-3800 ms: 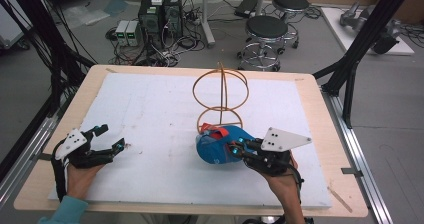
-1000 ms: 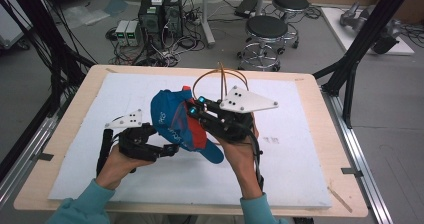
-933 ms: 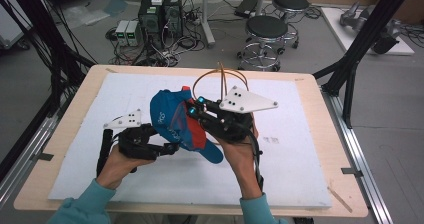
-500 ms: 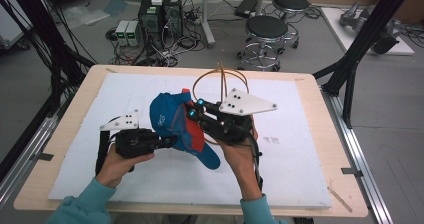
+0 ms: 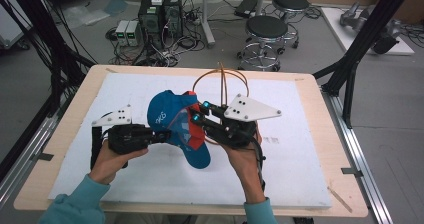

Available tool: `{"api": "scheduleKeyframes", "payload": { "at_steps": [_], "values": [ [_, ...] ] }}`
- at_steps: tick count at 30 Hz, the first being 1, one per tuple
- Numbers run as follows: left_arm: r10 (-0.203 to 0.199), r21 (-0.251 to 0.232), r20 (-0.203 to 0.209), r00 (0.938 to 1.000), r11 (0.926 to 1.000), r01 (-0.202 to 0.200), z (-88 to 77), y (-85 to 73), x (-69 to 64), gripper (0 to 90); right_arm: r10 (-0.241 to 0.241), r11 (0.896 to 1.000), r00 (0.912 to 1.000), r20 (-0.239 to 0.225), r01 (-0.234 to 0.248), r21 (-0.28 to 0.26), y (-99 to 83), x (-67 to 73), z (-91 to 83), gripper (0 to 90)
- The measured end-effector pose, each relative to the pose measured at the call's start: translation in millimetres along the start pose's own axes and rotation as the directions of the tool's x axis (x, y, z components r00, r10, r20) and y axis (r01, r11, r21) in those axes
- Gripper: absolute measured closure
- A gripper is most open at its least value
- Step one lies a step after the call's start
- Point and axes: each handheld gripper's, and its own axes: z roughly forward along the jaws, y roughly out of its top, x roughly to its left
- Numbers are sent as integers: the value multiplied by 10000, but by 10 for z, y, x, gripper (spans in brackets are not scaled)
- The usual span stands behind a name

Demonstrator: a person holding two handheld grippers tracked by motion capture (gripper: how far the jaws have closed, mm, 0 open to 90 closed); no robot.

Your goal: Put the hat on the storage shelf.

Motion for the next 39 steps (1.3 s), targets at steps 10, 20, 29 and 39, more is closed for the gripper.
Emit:
{"api": "scheduleKeyframes", "payload": {
  "at_steps": [10,20,29,39],
  "values": [
    [150,-140,-321,9994,9998,-155,-87,71,31,888,-227,9997,9974,687,233,-75,-28,4,-76,312],
    [192,-294,-625,9979,9993,-211,-209,247,96,889,-45,9999,9905,1372,27,132,-201,-54,-353,243],
    [410,-346,-852,9955,9984,-440,-231,531,143,889,293,9993,9786,2035,-335,172,-457,-158,-648,215],
    [729,19,-871,9935,9973,-730,-132,784,171,888,360,9987,9556,2924,-447,230,-709,-260,-903,117]
  ]
}}
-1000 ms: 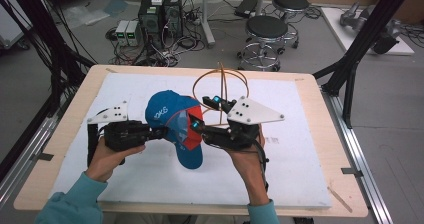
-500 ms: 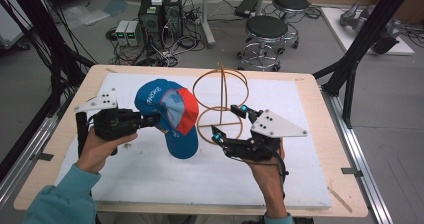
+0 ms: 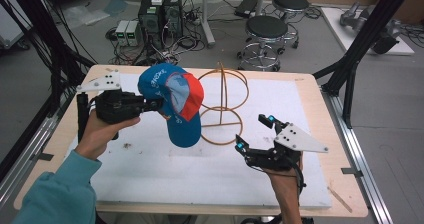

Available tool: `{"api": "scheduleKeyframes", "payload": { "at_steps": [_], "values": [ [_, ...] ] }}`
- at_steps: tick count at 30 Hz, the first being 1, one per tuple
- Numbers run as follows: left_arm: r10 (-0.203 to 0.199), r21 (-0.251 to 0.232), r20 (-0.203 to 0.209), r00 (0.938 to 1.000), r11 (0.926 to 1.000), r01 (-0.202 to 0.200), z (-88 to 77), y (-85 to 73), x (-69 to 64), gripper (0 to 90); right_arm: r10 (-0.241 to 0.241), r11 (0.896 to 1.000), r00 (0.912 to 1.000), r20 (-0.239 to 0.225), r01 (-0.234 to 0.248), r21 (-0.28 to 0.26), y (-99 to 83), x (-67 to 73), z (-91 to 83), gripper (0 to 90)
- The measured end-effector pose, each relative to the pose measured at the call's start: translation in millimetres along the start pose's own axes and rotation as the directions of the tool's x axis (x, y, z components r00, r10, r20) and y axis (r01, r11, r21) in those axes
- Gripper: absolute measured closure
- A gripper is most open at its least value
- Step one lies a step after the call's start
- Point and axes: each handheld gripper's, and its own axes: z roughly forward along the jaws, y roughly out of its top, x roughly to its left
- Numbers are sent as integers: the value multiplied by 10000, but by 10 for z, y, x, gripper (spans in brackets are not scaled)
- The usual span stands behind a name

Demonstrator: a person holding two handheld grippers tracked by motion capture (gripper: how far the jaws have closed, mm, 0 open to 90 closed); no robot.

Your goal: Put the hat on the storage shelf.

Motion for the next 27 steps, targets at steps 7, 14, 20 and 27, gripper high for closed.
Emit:
{"api": "scheduleKeyframes", "payload": {
  "at_steps": [7,14,20,27],
  "values": [
    [173,386,34,9998,9991,-174,100,214,49,888,90,9995,9994,341,-101,307,-213,-105,-119,114],
    [340,592,-56,9994,9977,-336,188,461,113,888,446,9966,9965,705,-493,662,-504,-227,-199,114],
    [383,794,27,9993,9961,-384,341,634,159,888,665,9938,9932,960,-745,827,-682,-277,-250,114],
    [375,1000,94,9993,9942,-383,577,761,184,888,826,9912,9895,1185,-939,932,-853,-337,-301,114]
  ]
}}
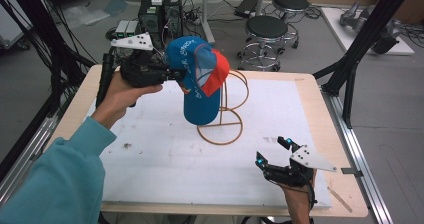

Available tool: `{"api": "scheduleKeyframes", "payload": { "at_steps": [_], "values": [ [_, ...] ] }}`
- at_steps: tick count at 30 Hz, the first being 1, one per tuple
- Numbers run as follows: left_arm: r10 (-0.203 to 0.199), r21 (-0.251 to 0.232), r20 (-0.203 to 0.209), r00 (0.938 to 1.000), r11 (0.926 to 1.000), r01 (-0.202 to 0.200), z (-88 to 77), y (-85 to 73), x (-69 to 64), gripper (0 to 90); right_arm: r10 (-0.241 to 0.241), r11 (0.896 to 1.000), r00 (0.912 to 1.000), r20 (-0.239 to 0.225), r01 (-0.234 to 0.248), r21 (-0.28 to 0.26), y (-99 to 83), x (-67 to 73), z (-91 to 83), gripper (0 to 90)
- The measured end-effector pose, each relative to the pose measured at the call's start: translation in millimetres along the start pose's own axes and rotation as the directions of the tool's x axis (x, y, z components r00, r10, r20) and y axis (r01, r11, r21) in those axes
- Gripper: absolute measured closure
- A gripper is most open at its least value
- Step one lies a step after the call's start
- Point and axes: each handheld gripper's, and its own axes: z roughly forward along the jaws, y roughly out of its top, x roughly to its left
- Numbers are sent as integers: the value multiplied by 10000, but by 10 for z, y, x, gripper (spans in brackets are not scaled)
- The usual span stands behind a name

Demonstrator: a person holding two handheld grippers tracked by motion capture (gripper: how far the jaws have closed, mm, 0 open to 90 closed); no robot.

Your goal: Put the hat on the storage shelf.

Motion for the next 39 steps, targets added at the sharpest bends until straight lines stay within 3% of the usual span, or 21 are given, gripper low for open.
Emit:
{"api": "scheduleKeyframes", "payload": {
  "at_steps": [7,14,20,28,39],
  "values": [
    [26,133,31,10000,9999,-26,221,146,7,888,153,9999,9997,173,-153,0,-124,-69,-15,114],
    [-237,102,86,9997,9997,237,473,241,31,888,451,9990,9988,163,-451,-38,-213,-100,-21,114],
    [-276,-28,294,9992,9996,277,634,258,53,888,389,9992,9990,212,-388,-50,-239,-133,-39,114],
    [-343,-22,552,9979,9994,345,739,219,100,888,244,9984,9989,401,-223,-517,-254,-165,-54,112],
    [-1124,830,891,9897,9910,1051,867,156,191,886,105,9993,9989,448,-89,-357,-316,-169,-3,112]
  ]
}}
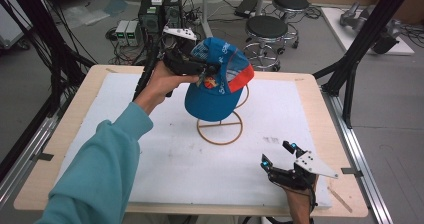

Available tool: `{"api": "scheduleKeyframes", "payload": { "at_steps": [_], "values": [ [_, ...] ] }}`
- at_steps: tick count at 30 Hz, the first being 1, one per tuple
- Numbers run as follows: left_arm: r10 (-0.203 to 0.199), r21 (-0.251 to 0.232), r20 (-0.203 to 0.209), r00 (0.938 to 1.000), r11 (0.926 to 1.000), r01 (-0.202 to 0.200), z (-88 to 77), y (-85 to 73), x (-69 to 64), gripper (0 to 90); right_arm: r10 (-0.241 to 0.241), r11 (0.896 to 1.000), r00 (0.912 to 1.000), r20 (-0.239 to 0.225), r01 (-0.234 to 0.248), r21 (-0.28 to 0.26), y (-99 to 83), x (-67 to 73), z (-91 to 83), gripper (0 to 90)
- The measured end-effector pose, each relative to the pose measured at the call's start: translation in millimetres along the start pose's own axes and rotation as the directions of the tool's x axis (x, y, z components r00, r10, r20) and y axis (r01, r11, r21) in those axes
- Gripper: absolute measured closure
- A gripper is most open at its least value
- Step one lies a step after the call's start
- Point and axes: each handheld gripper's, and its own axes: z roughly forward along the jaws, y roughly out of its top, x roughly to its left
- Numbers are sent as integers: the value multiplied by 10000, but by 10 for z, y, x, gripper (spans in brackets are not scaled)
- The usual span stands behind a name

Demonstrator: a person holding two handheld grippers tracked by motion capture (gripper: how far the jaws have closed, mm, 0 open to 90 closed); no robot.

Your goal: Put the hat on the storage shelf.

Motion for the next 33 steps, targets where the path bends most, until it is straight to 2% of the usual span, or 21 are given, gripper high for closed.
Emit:
{"api": "scheduleKeyframes", "payload": {
  "at_steps": [4,8,10,16,18,21,23,26,29,33],
  "values": [
    [64,522,136,9999,9986,-71,22,-14,-18,886,16,10000,10000,16,-16,21,-1,-1,0,112],
    [-4,1004,114,9999,9949,-7,25,-27,-29,886,0,10000,10000,-9,1,29,-3,1,2,112],
    [103,1246,52,9999,9921,-109,24,-30,-51,886,2,10000,10000,9,-2,15,-1,-2,-1,112],
    [291,1322,71,9996,9908,-298,9,-23,-116,885,-10,10000,10000,-8,10,-15,4,-3,-7,112],
    [303,1291,90,9995,9911,-312,8,-25,-122,883,-12,10000,10000,-6,12,-22,4,0,-7,112],
    [408,687,-9,9992,9968,-407,-33,-12,-129,884,-44,10000,10000,-1,44,-67,3,-2,-8,112],
    [329,282,-72,9994,9991,-327,-78,13,-117,884,20,10000,10000,13,-20,-40,4,2,-13,112],
    [354,82,-255,9990,9993,-352,-133,54,-105,884,-2,10000,10000,18,2,-35,3,-2,-11,112],
    [231,-265,-256,9994,9994,-237,-169,72,-92,884,-2,10000,10000,17,2,-1,2,-3,-5,112],
    [144,-395,-370,9992,9991,-159,-170,98,-86,884,-16,10000,10000,23,16,4,-4,-1,1,112]
  ]
}}
